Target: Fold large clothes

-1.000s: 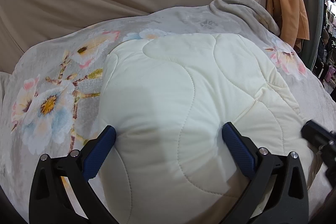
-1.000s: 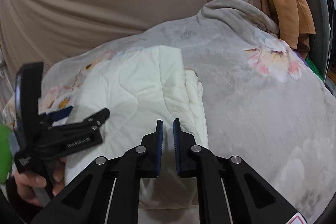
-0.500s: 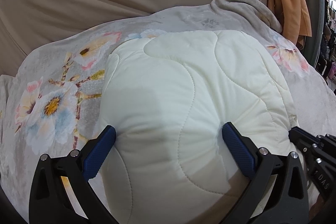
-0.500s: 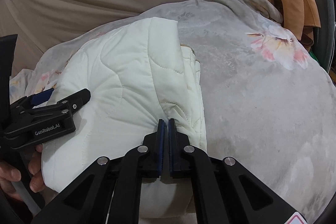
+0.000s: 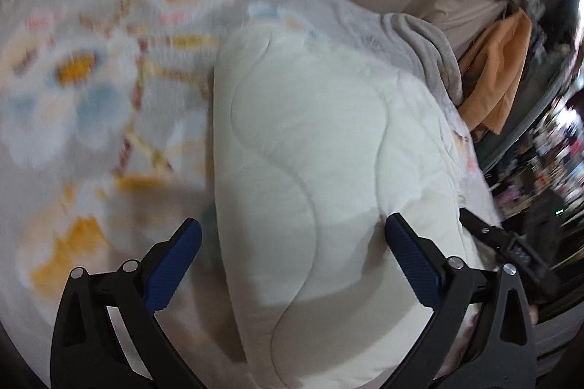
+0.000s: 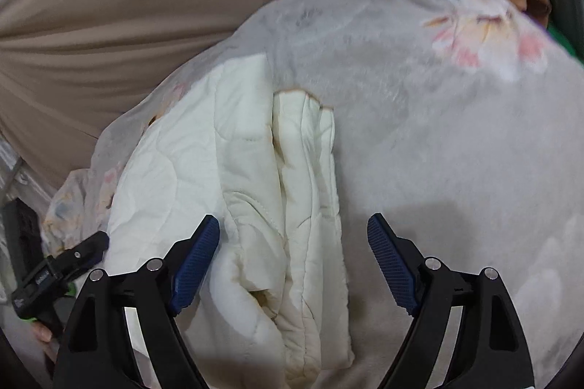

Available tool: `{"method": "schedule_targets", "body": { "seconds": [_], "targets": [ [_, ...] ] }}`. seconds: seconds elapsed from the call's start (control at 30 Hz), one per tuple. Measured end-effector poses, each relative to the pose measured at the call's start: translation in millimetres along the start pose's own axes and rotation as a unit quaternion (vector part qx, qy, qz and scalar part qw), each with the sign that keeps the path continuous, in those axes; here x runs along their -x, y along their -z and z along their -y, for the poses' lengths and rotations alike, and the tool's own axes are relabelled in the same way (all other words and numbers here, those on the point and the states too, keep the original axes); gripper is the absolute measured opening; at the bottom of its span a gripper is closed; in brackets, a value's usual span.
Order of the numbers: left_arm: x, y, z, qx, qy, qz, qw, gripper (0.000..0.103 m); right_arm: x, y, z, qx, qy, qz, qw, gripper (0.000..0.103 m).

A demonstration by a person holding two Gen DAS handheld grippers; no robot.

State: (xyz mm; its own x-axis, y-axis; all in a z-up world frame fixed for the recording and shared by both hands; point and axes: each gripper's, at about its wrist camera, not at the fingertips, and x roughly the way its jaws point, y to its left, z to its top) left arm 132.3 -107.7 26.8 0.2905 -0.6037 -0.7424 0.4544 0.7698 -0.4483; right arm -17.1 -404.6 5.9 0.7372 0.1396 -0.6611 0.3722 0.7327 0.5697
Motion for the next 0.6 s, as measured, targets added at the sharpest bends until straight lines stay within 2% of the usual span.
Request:
{"method": "schedule_targets", "body": {
  "seconds": [0.07,0.17,0.23,0.3,0.37,0.4,0.47,0.5,0.6],
  "targets": [
    [-9,4,-12,0.041,0.035,-0.016,0.9984,0.098,-11,2,9,-0.024,-0.037,-0.022,0.999,0.085],
    [-23,4,-20,0.066,0.077,-0.039,0.9941,0.098,-26,3,17,-0.042,-0.082,-0.052,0.994,0.087],
    [-30,5,-18,0.067,0.087,-0.045,0.9929,0.098,-33,3,18,-0.042,-0.096,-0.062,0.993,0.088],
    [-30,4,-10,0.05,0.083,-0.042,0.9944,0.098,-35,2,14,-0.033,-0.101,-0.065,0.992,0.086],
    [-28,3,2,0.022,0.073,-0.04,0.9963,0.098,-32,1,5,-0.016,-0.104,-0.06,0.993,0.068],
    [-26,3,9,0.006,0.071,-0.036,0.9968,0.096,-31,-1,-2,-0.007,-0.099,-0.055,0.994,0.064],
    [-15,0,20,-0.025,0.063,-0.019,0.9975,0.086,-21,-3,-14,0.01,-0.088,-0.038,0.995,0.046],
    [-7,-2,26,-0.039,0.063,-0.008,0.9972,0.079,-15,-3,-20,0.02,-0.083,-0.028,0.996,0.044],
    [18,-14,37,-0.072,0.068,0.026,0.9947,0.071,0,-6,-47,0.053,-0.07,0.009,0.996,0.039]
  ]
}}
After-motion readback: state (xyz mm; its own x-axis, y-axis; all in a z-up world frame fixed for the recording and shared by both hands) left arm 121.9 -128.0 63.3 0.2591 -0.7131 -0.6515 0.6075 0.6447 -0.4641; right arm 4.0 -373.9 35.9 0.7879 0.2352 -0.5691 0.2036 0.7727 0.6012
